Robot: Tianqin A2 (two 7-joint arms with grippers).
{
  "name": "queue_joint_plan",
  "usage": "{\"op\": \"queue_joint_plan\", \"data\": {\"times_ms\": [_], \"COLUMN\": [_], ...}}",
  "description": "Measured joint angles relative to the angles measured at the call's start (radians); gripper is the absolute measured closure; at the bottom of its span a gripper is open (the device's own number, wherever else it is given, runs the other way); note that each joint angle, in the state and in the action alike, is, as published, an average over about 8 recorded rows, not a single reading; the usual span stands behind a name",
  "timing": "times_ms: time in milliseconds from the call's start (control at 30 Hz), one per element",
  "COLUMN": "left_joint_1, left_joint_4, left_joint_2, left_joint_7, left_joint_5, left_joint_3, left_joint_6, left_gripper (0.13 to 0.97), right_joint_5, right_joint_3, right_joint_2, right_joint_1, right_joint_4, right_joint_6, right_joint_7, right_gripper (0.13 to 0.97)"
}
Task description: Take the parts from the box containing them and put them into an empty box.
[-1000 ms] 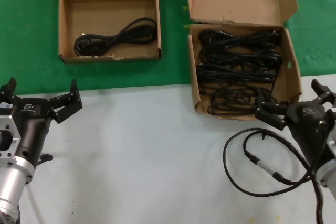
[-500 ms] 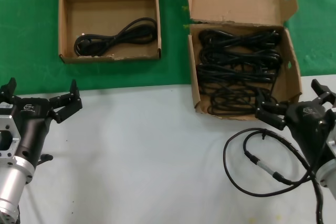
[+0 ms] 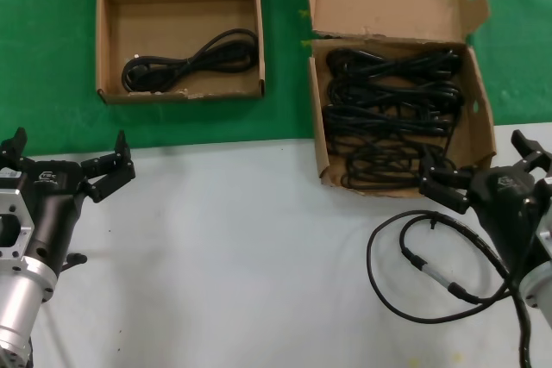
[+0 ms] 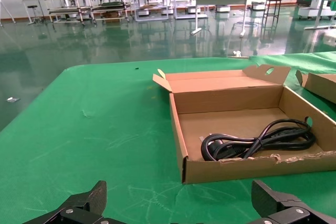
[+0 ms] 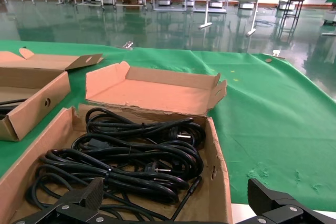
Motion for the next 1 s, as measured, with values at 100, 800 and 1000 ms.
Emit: {"op": "queue_joint_plan", "data": {"times_ms": [100,800,1000], "left_joint_1": [0.0,0.0,0.0], "left_joint_4": [0.0,0.0,0.0], "left_joint_2": [0.0,0.0,0.0], "left_joint_7": [0.0,0.0,0.0], "left_joint_5": [0.0,0.0,0.0], "left_joint_3": [0.0,0.0,0.0], "left_joint_6": [0.0,0.0,0.0], "left_gripper": [0.132,0.132,0.132], "right_joint_5": [0.0,0.0,0.0], "right_joint_3": [0.0,0.0,0.0], "right_joint_2": [0.0,0.0,0.0], "right_joint_1": [0.0,0.0,0.0], "right_joint_4": [0.0,0.0,0.0], "right_joint_6": [0.0,0.0,0.0], "right_joint_7": [0.0,0.0,0.0], "right_gripper": [0.129,0.129,0.129]}}
